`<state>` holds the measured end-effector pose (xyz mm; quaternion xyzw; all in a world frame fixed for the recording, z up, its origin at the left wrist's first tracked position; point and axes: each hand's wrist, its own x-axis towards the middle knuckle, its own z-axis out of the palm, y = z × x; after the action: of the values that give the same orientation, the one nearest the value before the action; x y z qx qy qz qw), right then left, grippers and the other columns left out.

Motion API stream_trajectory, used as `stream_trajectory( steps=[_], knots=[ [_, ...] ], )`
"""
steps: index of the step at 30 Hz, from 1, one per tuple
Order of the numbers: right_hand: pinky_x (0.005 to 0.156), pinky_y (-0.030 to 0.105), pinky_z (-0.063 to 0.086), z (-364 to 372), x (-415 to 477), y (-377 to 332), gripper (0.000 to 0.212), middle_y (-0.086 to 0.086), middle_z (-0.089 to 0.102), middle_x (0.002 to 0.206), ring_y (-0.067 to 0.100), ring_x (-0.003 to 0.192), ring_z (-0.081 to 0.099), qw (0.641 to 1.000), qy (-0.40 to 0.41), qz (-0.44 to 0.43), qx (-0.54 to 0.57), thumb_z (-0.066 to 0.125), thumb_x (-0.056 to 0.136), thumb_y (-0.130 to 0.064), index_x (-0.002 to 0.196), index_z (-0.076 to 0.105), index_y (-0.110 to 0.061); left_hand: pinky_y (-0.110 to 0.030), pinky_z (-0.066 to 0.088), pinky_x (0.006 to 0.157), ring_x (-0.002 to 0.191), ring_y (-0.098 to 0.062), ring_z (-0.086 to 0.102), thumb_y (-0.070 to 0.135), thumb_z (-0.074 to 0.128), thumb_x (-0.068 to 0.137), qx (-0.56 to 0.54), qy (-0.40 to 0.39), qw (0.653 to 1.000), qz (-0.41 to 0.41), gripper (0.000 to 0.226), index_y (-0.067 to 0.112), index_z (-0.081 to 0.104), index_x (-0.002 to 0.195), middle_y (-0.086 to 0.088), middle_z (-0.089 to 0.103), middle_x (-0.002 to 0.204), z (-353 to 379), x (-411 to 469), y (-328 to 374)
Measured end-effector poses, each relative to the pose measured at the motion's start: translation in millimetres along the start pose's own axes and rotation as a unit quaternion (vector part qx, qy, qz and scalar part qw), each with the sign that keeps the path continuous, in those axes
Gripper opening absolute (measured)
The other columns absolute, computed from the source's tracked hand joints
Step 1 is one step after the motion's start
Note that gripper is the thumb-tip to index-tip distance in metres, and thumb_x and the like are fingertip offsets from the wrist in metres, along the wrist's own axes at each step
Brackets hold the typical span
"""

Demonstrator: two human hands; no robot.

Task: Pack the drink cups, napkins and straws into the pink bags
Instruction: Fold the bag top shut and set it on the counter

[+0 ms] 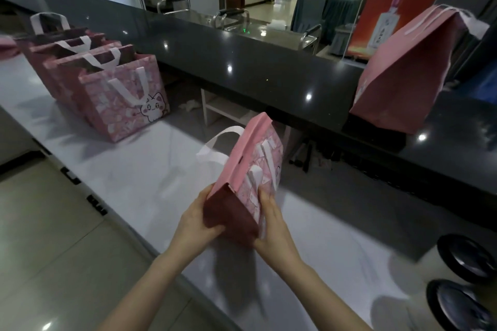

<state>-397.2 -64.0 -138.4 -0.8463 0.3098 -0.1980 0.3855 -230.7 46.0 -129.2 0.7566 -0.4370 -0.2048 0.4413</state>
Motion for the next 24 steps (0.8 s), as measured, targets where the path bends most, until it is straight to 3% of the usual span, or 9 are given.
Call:
stream_trajectory(
  steps=[4,6,9,11,13,16,19,22,24],
  knots=[
    [0.110,0.029,0.036,-1.4,0.6,-12.3,0.110,-0.025,0.020,0.156,0.013,0.145,0.024,0.999,0.025,-0.020,0.014,0.062,0.076,0.002,0.143,0.001,-0.061,-0.016,0.049,0.078,0.093,-0.006,0.065,0.034,0.066,0.062,-0.012,0.053,0.999,0.001,0.067,0.040,0.045,0.126,0.013,0.068,0.103,1.1,-15.7,10.9],
    [0.101,0.022,0.042,-4.4,0.7,-18.6,0.109,-0.025,0.032,0.148,0.016,0.137,0.039,0.999,0.024,-0.026,0.020,0.054,0.074,0.006,0.143,0.005,-0.062,-0.025,0.052,0.078,0.092,-0.006,0.066,0.029,0.068,0.066,-0.023,0.081,0.996,0.004,0.064,0.043,0.047,0.125,0.012,0.069,0.102,-2.0,-24.6,15.3],
    [0.080,0.002,0.039,-9.5,4.6,-28.1,0.109,-0.017,0.048,0.132,0.013,0.112,0.055,0.999,0.016,-0.032,0.032,0.051,0.073,0.006,0.141,0.003,-0.065,-0.024,0.053,0.080,0.093,-0.003,0.066,0.006,0.067,0.067,-0.031,0.134,0.990,0.019,0.072,0.051,0.049,0.120,0.017,0.069,0.102,-11.9,-29.6,24.6],
    [0.074,-0.004,0.035,-14.6,10.8,-36.1,0.110,-0.009,0.052,0.131,0.010,0.105,0.056,0.998,0.018,-0.048,0.043,0.051,0.073,0.006,0.139,0.001,-0.067,-0.025,0.053,0.083,0.095,-0.003,0.065,-0.007,0.067,0.070,-0.020,0.162,0.986,0.034,0.078,0.047,0.050,0.123,0.015,0.068,0.106,-20.1,-28.3,34.8],
    [0.075,-0.004,0.035,-22.5,19.2,-47.6,0.110,-0.007,0.053,0.131,0.005,0.106,0.054,0.995,0.027,-0.076,0.050,0.054,0.075,0.005,0.139,0.001,-0.067,-0.027,0.053,0.085,0.098,-0.005,0.064,-0.005,0.070,0.072,-0.019,0.180,0.982,0.046,0.075,0.039,0.050,0.129,0.012,0.066,0.112,-29.0,-25.3,48.7],
    [0.072,-0.001,0.039,-40.6,35.7,-70.3,0.109,-0.016,0.054,0.122,-0.010,0.096,0.053,0.990,0.052,-0.121,0.059,0.056,0.076,0.007,0.142,0.005,-0.063,-0.012,0.047,0.081,0.099,0.000,0.061,0.005,0.075,0.076,-0.017,0.219,0.972,0.082,0.070,0.040,0.048,0.130,0.014,0.064,0.113,-43.8,-16.9,72.8],
    [0.075,-0.003,0.038,-65.4,57.1,-93.5,0.110,-0.018,0.052,0.126,-0.009,0.103,0.052,0.980,0.096,-0.162,0.065,0.056,0.076,0.011,0.143,0.008,-0.061,0.001,0.039,0.076,0.095,0.012,0.056,0.009,0.077,0.077,-0.016,0.261,0.957,0.123,0.069,0.038,0.046,0.131,0.018,0.061,0.109,-58.2,7.4,102.7],
    [0.080,-0.006,0.033,-96.8,77.2,-110.8,0.106,-0.017,0.051,0.129,-0.008,0.111,0.050,0.968,0.156,-0.185,0.070,0.057,0.078,0.006,0.141,0.009,-0.064,0.004,0.036,0.077,0.096,0.023,0.051,0.001,0.075,0.074,-0.034,0.271,0.946,0.174,0.077,0.039,0.043,0.132,0.021,0.058,0.108,-62.7,44.7,132.2],
    [0.081,-0.005,0.033,-118.3,90.7,-114.4,0.102,-0.025,0.049,0.129,-0.018,0.110,0.049,0.961,0.187,-0.192,0.068,0.054,0.078,0.002,0.141,0.010,-0.065,0.002,0.037,0.077,0.096,0.020,0.052,-0.002,0.074,0.071,-0.049,0.251,0.945,0.206,0.082,0.041,0.043,0.133,0.022,0.058,0.108,-60.5,72.8,149.2]
  ],
)
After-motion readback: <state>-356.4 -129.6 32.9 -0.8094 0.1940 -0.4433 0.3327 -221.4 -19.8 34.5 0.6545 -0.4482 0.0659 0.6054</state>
